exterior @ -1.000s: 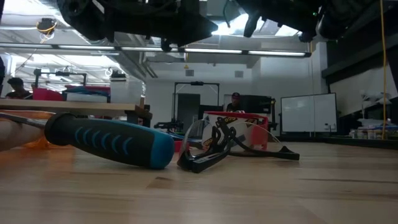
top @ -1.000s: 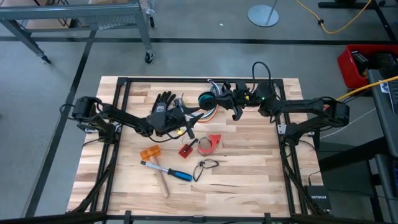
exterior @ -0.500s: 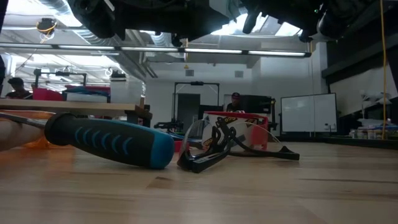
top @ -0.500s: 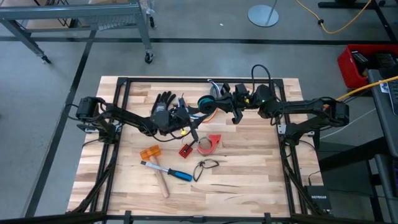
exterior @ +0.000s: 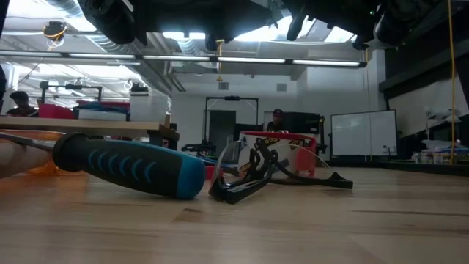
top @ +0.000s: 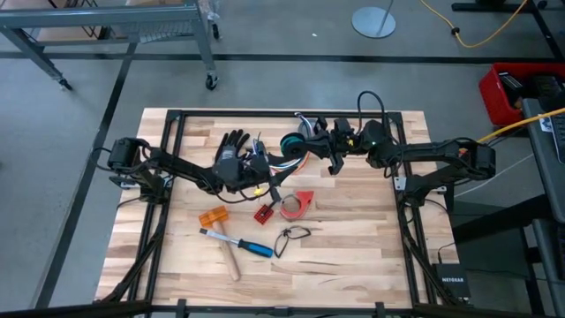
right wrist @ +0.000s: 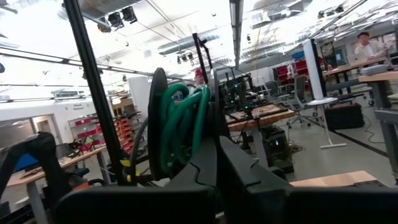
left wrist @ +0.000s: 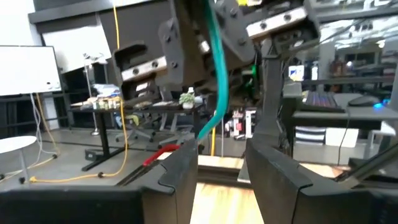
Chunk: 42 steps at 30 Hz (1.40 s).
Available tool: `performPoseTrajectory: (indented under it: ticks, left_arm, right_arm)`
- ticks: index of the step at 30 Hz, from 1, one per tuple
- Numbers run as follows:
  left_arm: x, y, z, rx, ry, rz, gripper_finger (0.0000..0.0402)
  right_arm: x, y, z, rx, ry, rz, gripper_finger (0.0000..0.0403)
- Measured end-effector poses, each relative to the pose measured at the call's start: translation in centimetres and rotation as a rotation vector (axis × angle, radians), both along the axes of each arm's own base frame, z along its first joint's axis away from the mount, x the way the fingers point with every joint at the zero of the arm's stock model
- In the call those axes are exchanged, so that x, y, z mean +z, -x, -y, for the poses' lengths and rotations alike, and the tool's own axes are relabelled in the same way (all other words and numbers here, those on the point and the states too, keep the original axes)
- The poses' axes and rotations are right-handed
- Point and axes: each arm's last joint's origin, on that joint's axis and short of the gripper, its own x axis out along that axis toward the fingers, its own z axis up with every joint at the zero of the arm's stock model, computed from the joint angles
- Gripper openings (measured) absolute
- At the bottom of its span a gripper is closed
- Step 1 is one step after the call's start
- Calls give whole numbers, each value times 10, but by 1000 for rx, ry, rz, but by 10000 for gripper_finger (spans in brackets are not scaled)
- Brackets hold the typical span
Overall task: Coil cords
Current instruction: Coil the wire onto the spool
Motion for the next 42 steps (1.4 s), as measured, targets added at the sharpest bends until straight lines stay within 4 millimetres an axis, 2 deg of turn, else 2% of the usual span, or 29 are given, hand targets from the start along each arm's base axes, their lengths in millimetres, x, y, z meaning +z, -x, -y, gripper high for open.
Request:
performPoseTrajectory:
  ticks: [19, 24, 38, 42]
  left_arm:
    - [6, 1, -9, -3, -5, 54, 127]
    - [12, -2, -10, -39, -15, 75, 127]
    - [18, -11, -17, -21, -17, 17, 127]
    - [18, -11, -17, -20, -8, 10, 107]
  right_arm:
    - [1, 0, 1, -21, -7, 3, 2]
    - [1, 0, 1, -43, -15, 6, 2]
    - [1, 0, 1, -59, -21, 7, 2]
    - [1, -1, 0, -55, -22, 7, 2]
